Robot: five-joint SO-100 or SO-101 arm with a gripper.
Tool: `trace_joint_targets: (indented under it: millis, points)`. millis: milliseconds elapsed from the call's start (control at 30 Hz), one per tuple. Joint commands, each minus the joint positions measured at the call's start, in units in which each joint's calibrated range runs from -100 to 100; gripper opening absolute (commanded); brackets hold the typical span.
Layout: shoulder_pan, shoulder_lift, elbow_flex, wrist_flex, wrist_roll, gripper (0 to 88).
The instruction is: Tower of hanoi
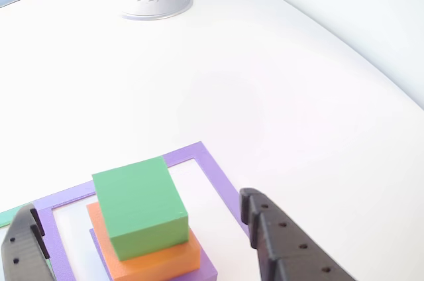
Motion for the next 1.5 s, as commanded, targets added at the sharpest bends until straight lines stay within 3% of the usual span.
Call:
trace_joint_targets:
  millis: [0, 267, 967, 1467]
  points:
    - [-1.5, 3.1, -0.7, -5.5, 0.5, 35.6]
    - [-2.3, 12.5, -2.2, -14.7, 0.5, 35.0]
    - [-4.4, 18.1, -8.0, -15.4, 0.5, 31.9]
    - [-6.3, 18.5, -7.9, -15.2, 0.5, 19.0]
